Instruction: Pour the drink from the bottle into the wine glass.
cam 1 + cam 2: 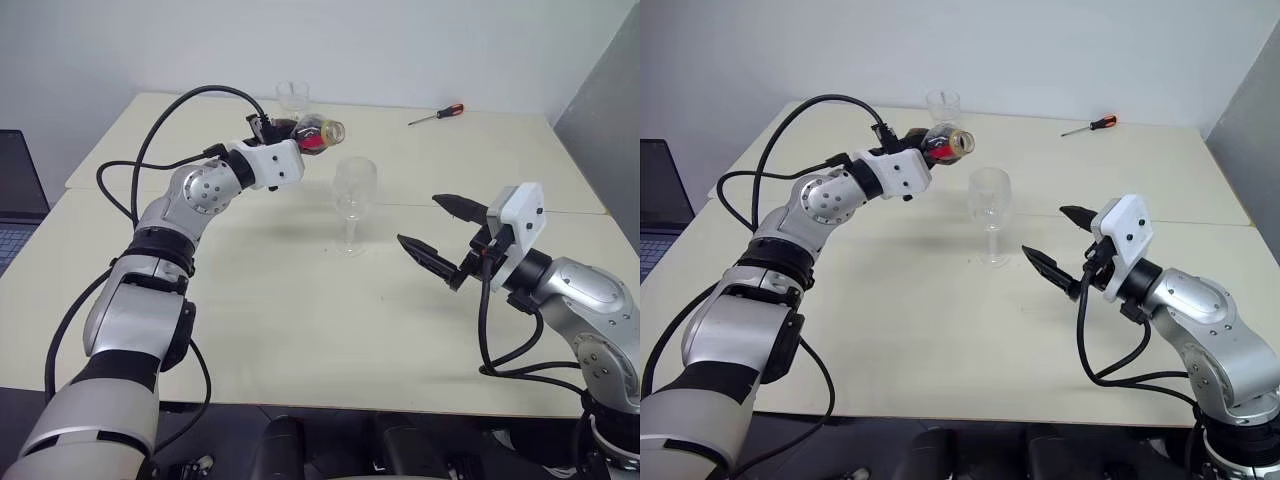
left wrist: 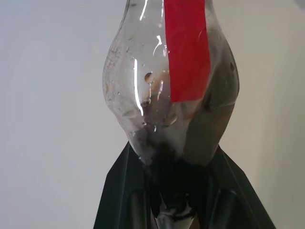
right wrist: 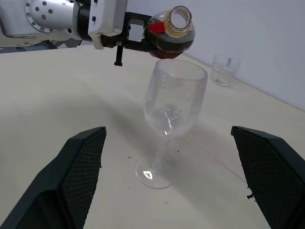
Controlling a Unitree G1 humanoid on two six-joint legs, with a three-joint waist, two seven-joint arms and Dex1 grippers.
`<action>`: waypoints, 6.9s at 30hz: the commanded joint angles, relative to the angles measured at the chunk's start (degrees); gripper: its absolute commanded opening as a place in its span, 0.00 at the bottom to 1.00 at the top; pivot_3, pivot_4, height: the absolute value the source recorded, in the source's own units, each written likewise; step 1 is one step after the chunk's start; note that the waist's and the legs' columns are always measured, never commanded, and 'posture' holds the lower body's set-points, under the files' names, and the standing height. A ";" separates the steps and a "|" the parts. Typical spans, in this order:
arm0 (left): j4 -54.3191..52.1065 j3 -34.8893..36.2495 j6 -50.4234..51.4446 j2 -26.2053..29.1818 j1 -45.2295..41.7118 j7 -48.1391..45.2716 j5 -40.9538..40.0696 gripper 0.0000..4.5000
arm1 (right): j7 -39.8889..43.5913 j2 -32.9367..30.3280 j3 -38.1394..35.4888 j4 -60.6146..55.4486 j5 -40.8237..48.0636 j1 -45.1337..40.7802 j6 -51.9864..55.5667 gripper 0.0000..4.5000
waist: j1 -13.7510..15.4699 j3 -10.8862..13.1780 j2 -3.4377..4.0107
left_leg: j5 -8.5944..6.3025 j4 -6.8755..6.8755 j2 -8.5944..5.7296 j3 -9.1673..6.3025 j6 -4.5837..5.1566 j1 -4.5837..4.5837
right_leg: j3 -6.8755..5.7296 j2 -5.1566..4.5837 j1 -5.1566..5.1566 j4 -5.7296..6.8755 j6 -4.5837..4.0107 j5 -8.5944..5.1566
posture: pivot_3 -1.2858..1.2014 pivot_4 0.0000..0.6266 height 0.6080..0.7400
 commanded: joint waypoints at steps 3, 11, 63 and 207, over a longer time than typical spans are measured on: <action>0.25 0.29 -1.39 0.52 -3.31 2.01 0.08 0.17 | -0.04 -0.59 -0.24 -0.77 -0.77 -1.02 -1.24 1.00 | 0.00 0.00 0.00 | 0.00 0.05 0.00 0.00 0.00 0.00 | 0.00 0.00 0.01 0.03 0.01 0.00 | 0.52 0.24 1.00; 0.52 -1.50 -3.15 1.30 -4.58 3.56 2.78 0.17 | 0.00 -0.25 0.41 -1.01 -1.21 -0.95 -1.37 1.00 | -0.01 0.00 0.00 | 0.00 0.31 0.00 0.00 0.00 -0.04 | 0.02 0.00 0.05 0.09 0.08 0.05 | 0.52 0.24 1.00; 4.31 -9.80 -5.05 4.10 -10.65 13.68 14.68 0.17 | -0.65 -0.72 1.07 -0.20 -1.75 -2.07 -0.74 1.00 | 0.02 0.00 0.00 | 0.00 0.48 -0.02 0.02 0.00 -0.04 | 0.07 -0.01 0.05 0.25 0.15 0.09 | 0.52 0.24 1.00; -14.87 29.55 31.82 -9.98 23.39 -0.41 -37.51 0.16 | 5.28 -1.43 1.62 6.39 -0.40 -8.07 -0.55 1.00 | 0.03 -0.05 0.00 | 0.01 0.68 -0.03 -0.05 0.00 0.05 | 0.06 -0.05 0.02 0.79 0.13 0.07 | 0.52 0.24 1.00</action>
